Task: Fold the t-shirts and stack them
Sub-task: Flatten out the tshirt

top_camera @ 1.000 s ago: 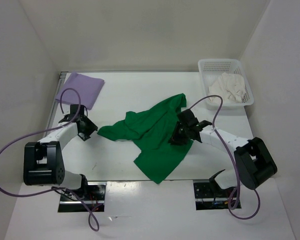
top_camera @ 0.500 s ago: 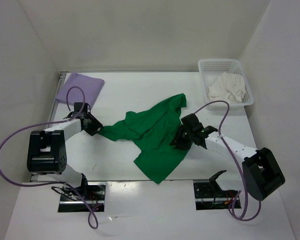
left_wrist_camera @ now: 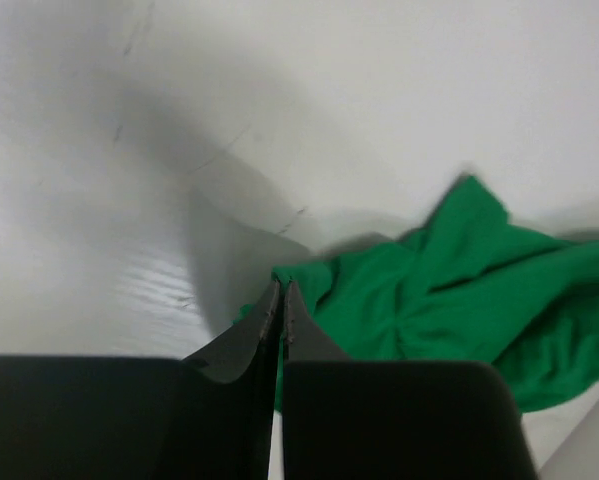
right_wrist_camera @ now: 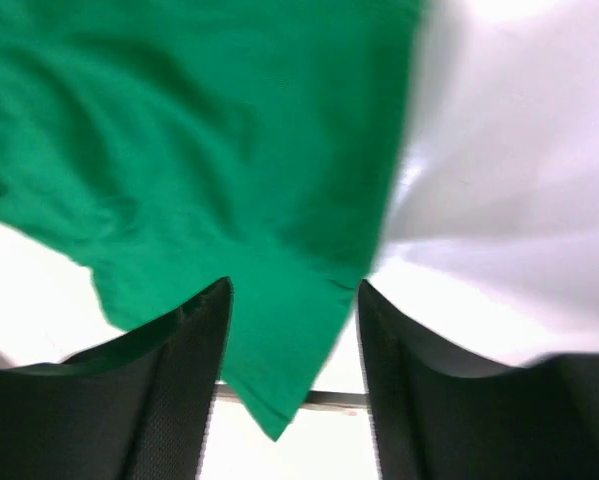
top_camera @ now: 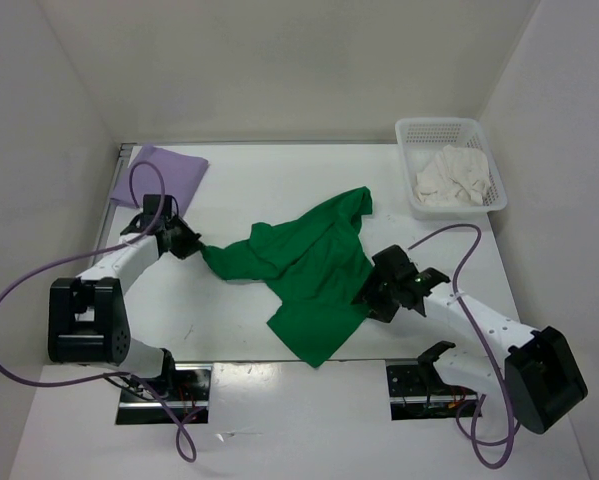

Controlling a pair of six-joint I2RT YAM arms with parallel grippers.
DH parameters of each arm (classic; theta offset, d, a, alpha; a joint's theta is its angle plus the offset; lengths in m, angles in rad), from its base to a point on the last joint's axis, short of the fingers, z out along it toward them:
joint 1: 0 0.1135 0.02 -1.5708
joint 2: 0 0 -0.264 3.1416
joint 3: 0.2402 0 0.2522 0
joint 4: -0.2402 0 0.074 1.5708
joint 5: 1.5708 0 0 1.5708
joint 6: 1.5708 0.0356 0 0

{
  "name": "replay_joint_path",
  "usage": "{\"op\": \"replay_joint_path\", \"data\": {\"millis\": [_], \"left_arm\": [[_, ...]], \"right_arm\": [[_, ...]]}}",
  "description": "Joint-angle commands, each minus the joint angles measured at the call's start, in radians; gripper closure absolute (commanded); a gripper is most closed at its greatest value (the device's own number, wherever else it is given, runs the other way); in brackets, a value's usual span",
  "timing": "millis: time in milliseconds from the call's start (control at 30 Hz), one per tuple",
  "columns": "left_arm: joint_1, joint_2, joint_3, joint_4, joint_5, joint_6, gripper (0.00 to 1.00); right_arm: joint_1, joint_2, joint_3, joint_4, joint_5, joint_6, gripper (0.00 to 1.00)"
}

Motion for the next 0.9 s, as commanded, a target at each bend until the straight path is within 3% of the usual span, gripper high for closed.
{"op": "replay_joint_path", "data": {"millis": [0,167,300,367,400,533,700,867], "left_arm": [[0.001,-0.029,0.089,-0.001,0.026,0.026,0.99],[0.001,0.004,0.112,-0.001,0.007,0.052,1.00],[0.001,0.051,0.134,0.019,-0.003,0.061,1.00],[0.001,0.065,0.143,0.019,-0.014,0.071,1.00],[0.001,0.065,0.154,0.019,-0.023,0.081,1.00],[0.001,0.076,0.192,0.008,-0.062,0.118,1.00],[0.053,0.123,0.255,-0.017,-0.036,0.108,1.00],[0.183,0.189,0.319,-0.007,0.019,0.081,1.00]], "right_arm": [[0.021,0.010,-0.014,-0.054,0.054,0.049,0.38],[0.034,0.095,-0.005,-0.054,0.065,0.059,0.37],[0.047,0.198,0.050,0.019,0.085,0.054,0.68],[0.047,0.285,0.078,0.082,0.044,0.043,0.76],[0.047,0.321,0.127,0.126,0.044,0.043,0.87],[-0.037,0.480,0.325,0.148,0.091,-0.123,1.00],[-0.267,0.600,0.613,0.113,0.103,-0.337,1.00],[-0.389,0.626,0.644,0.101,0.090,-0.420,0.98]]}}
